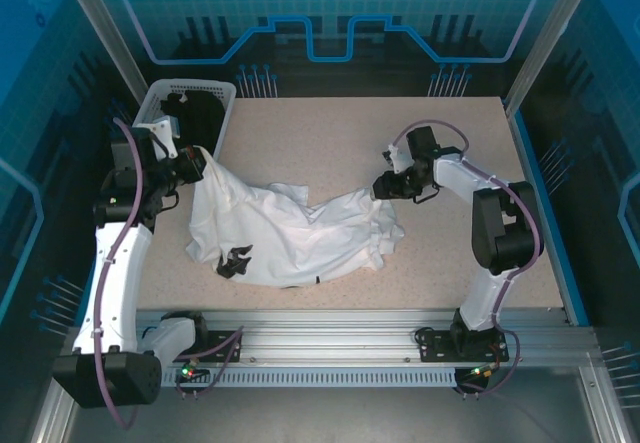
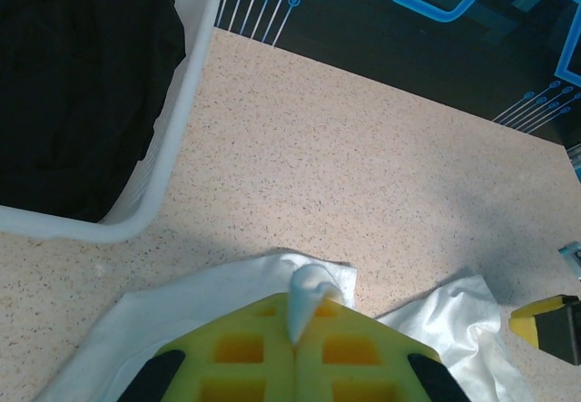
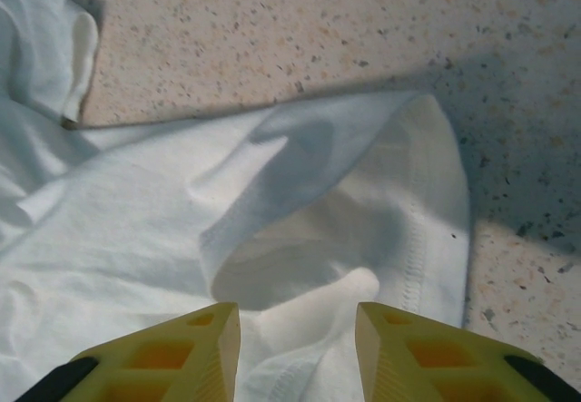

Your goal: Fold the inside-out t-shirt

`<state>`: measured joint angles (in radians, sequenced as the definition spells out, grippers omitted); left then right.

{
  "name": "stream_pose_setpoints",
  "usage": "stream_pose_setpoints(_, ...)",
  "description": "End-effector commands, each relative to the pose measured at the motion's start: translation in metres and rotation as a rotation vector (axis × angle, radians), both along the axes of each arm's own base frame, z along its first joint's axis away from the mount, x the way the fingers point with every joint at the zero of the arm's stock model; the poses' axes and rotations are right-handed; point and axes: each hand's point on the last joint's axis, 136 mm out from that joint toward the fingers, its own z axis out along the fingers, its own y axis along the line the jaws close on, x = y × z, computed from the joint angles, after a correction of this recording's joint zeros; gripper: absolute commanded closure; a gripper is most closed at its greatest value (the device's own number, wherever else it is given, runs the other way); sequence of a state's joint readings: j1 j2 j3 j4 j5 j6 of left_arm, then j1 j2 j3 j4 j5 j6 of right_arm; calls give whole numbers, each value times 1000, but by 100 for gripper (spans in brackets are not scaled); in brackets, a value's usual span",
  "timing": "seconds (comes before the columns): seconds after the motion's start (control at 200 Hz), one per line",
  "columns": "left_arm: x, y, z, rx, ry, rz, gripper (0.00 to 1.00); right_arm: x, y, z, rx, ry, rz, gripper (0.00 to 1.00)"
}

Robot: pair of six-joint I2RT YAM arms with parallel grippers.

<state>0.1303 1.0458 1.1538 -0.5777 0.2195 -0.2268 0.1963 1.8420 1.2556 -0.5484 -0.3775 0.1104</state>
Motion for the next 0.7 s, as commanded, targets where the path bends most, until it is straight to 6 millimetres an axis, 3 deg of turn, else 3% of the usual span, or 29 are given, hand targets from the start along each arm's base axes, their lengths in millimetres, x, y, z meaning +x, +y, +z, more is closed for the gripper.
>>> stream_pose_setpoints(0.0, -1, -2, 10, 6, -54, -26, 100, -3, -7, -1, -69, -34, 21, 62)
stream_pose_setpoints(0.17, -1, -2, 10, 7, -56, -26, 100, -13, -16, -3, -195, -91, 86, 64)
stream_pose_setpoints(0.545, -1, -3, 10, 9, -64, -36, 100, -4, 14, -12, -277, -118, 291, 56)
stream_pose_setpoints(0.695, -1, -3, 11, 9, -68, -35, 100, -3, 15, -12, -287, -110, 305, 53)
